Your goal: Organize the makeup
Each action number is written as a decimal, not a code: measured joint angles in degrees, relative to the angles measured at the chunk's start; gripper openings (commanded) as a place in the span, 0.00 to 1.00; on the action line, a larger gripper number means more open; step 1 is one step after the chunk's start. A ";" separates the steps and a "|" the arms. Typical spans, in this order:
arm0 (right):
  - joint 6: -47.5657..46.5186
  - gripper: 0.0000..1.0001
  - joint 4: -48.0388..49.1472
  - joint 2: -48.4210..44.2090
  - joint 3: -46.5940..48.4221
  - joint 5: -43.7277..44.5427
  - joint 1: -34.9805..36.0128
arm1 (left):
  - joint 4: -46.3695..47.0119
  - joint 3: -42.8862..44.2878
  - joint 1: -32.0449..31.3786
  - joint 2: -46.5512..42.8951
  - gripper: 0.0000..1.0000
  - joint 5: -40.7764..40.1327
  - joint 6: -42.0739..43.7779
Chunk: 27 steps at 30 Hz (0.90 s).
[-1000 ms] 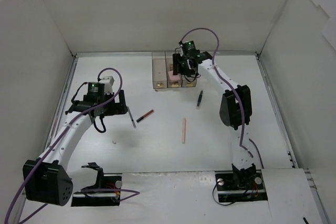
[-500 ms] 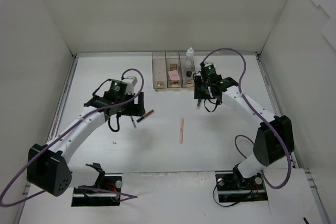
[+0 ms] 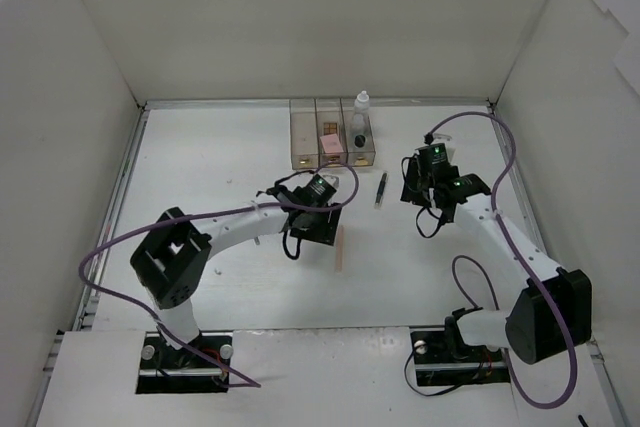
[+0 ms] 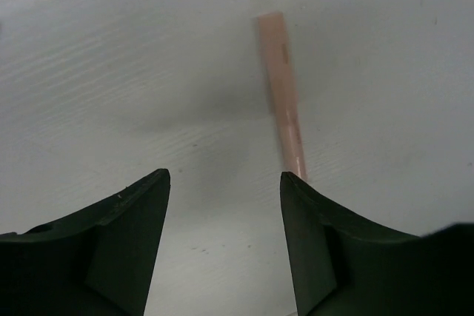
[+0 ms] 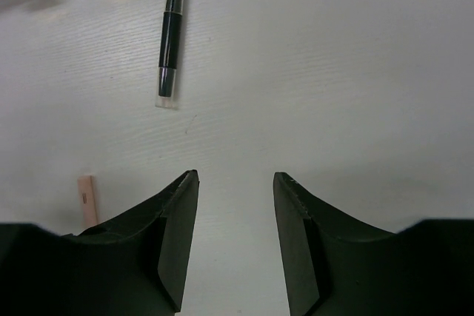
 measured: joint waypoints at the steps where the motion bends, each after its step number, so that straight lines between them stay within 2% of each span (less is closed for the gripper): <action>1: 0.09 0.42 0.00 -0.83 -0.52 0.13 -0.35 | 0.17 0.46 -0.92 1.27 0.51 -0.11 -0.55; 5: 0.46 0.42 0.02 -3.04 -2.36 0.17 -1.73 | 0.35 2.73 -4.31 5.62 0.48 -0.39 -2.23; 10: 0.44 0.42 0.00 -4.61 -4.09 0.15 -3.58 | 0.52 3.80 -6.43 6.64 0.47 -1.31 -3.52; 19: 0.13 0.42 0.00 -5.92 -4.44 -0.94 -6.19 | -1.60 9.90 -6.67 13.07 0.24 -2.45 -7.08; 24: -0.24 0.42 0.00 -5.97 -4.50 -1.62 -7.17 | -2.84 10.86 -6.54 13.88 0.21 -3.30 -8.79; 25: -0.31 0.41 0.00 -5.97 -4.50 -1.77 -7.23 | -2.97 10.86 -6.38 13.88 0.13 -3.34 -8.98; 27: -0.44 0.41 0.00 -5.97 -4.50 -2.08 -7.48 | -3.41 10.91 -6.08 13.99 0.06 -3.26 -9.49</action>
